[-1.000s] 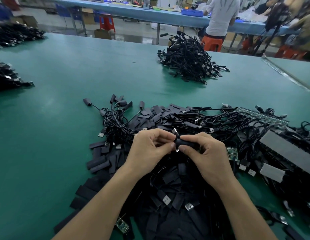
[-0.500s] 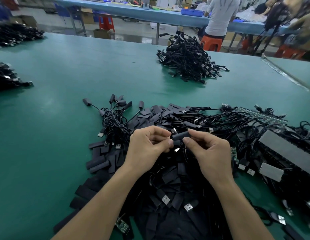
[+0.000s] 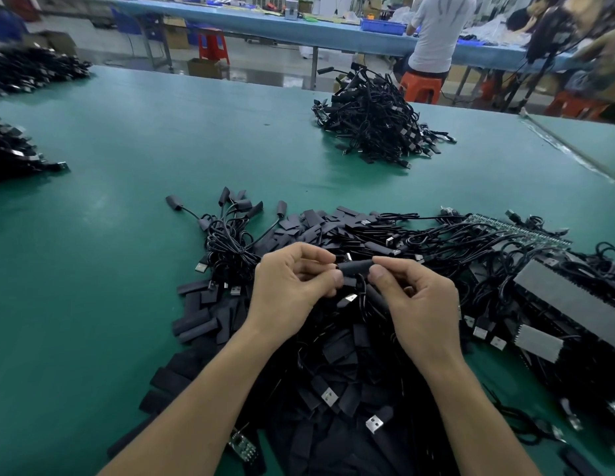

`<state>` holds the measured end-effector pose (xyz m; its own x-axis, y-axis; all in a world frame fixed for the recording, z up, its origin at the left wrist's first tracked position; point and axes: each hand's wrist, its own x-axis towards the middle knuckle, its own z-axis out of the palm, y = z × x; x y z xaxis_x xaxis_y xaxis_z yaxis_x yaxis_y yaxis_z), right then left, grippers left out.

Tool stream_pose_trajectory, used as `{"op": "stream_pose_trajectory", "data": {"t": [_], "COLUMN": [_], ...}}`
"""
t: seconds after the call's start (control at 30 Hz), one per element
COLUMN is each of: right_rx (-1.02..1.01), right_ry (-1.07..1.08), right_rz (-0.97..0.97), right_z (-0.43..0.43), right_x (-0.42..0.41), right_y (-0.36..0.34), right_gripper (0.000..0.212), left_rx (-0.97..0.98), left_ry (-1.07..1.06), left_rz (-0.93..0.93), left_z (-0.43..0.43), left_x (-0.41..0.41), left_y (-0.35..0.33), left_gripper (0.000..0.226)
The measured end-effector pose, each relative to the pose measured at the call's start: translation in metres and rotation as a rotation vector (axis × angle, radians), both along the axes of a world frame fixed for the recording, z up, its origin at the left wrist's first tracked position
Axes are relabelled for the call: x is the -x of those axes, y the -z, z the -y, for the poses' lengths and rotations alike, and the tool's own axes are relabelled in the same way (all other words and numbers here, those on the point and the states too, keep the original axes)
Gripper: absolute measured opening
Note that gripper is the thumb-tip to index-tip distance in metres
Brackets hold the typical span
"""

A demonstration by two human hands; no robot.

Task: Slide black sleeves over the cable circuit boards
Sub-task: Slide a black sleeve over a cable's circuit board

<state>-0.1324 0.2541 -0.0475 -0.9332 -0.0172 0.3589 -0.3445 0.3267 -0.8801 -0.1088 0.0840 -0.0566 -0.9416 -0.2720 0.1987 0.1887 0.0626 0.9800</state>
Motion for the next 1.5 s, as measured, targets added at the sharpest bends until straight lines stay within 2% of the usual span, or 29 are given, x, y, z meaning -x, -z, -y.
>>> {"op": "stream_pose_trajectory", "data": {"t": [0.07,0.13,0.23,0.3,0.4,0.5,0.57,0.6,0.67,0.7,0.77,0.8,0.87,0.93,1.03,1.13,1.23,1.33,1.5], "right_rx": [-0.157,-0.458,-0.849,-0.929,-0.997,-1.045,-1.045,-1.028,-0.936,-0.850,-0.640,-0.564,-0.449,-0.296,-0.055,0.176,0.337,0.361,0.438], "right_ry": [0.078,0.175,0.207,0.187,0.224,0.268,0.263,0.262,0.269,0.264,0.210,0.181,0.142,0.117,0.072,-0.003,-0.067,-0.108,-0.252], "right_rz": [-0.030,-0.042,0.133,0.288,0.392,0.421,0.419,0.421,0.392,0.338,0.183,0.115,0.022,-0.027,-0.079,-0.056,0.037,0.098,0.262], "right_z": [-0.007,-0.019,-0.035,-0.038,-0.036,-0.034,-0.032,-0.032,-0.033,-0.035,-0.038,-0.038,-0.036,-0.032,-0.030,-0.029,-0.024,-0.021,-0.020], "right_x": [0.000,0.003,0.004,0.002,-0.001,-0.002,-0.002,-0.001,0.000,0.002,0.004,0.004,0.004,0.005,0.009,0.011,0.012,0.011,0.009], "right_y": [-0.006,-0.012,-0.021,-0.027,-0.030,-0.030,-0.029,-0.029,-0.028,-0.027,-0.028,-0.029,-0.029,-0.026,-0.025,-0.021,-0.015,-0.011,-0.010], "right_gripper": [0.015,0.017,0.025,0.030,0.038,0.041,0.038,0.037,0.034,0.032,0.031,0.033,0.033,0.032,0.033,0.033,0.028,0.021,0.021], "left_rx": [0.056,0.131,0.091,0.153,0.344,0.456,0.578,0.672,0.911,1.000,1.029,0.968,0.712,0.458,0.239,0.159,0.087,0.038,-0.056], "left_ry": [-0.111,-0.278,-0.521,-0.662,-0.788,-0.645,-0.544,-0.534,-0.592,-0.627,-0.616,-0.553,-0.347,-0.140,0.035,0.111,0.163,0.218,0.315], "left_rz": [-0.063,-0.118,-0.132,-0.096,0.055,0.331,0.462,0.482,0.410,0.324,0.097,0.000,-0.090,-0.076,0.014,0.063,0.035,0.022,0.005], "left_z": [0.005,0.017,0.048,0.070,0.094,0.100,0.100,0.098,0.089,0.082,0.063,0.050,0.022,-0.006,-0.039,-0.052,-0.049,-0.044,-0.041], "left_x": [0.002,0.008,0.024,0.038,0.054,0.060,0.062,0.062,0.058,0.054,0.045,0.039,0.028,0.017,0.009,0.010,0.014,0.015,0.015], "left_y": [-0.009,-0.021,-0.037,-0.042,-0.042,-0.036,-0.035,-0.036,-0.042,-0.044,-0.051,-0.053,-0.058,-0.054,-0.032,-0.011,-0.002,0.001,0.002], "left_gripper": [0.018,0.019,0.020,0.018,0.014,0.012,0.018,0.020,0.019,0.017,0.013,0.010,0.007,0.011,0.015,0.019,0.009,0.006,0.009]}}
